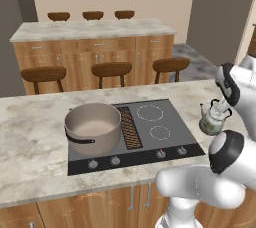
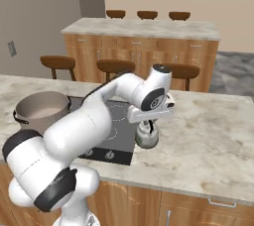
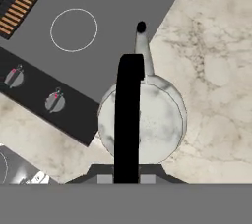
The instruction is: Pick the kettle from the counter and place it on a stove burner. Then turn the burner on.
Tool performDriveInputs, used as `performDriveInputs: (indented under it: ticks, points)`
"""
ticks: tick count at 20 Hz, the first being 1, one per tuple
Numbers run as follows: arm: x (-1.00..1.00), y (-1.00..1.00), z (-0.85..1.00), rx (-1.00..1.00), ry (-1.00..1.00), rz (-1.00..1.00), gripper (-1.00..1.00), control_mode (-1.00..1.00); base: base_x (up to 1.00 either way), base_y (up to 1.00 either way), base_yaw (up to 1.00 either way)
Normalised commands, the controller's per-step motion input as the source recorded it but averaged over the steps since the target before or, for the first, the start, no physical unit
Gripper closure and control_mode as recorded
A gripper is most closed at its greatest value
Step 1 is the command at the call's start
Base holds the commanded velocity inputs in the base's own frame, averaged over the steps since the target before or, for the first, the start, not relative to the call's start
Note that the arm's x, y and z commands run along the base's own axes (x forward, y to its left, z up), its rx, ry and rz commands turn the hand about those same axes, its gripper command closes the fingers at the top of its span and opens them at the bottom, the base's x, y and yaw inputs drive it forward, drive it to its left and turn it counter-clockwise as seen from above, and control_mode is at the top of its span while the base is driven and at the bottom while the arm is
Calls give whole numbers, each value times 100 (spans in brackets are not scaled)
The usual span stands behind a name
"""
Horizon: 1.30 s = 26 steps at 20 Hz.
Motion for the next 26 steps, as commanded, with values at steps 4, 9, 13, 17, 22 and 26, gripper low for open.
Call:
performDriveInputs:
  ticks: [4,9,13,17,22,26]
  points:
    - [44,99,43,0,-1,-16,100,-100,0,0,0]
    - [53,100,26,0,1,-15,100,-100,0,0,0]
    - [53,69,0,1,18,-7,100,-100,0,0,0]
    - [31,51,0,4,15,-2,100,-100,0,0,0]
    - [12,35,-6,8,8,0,100,-100,0,0,0]
    - [10,21,-20,4,3,0,100,-100,0,0,0]
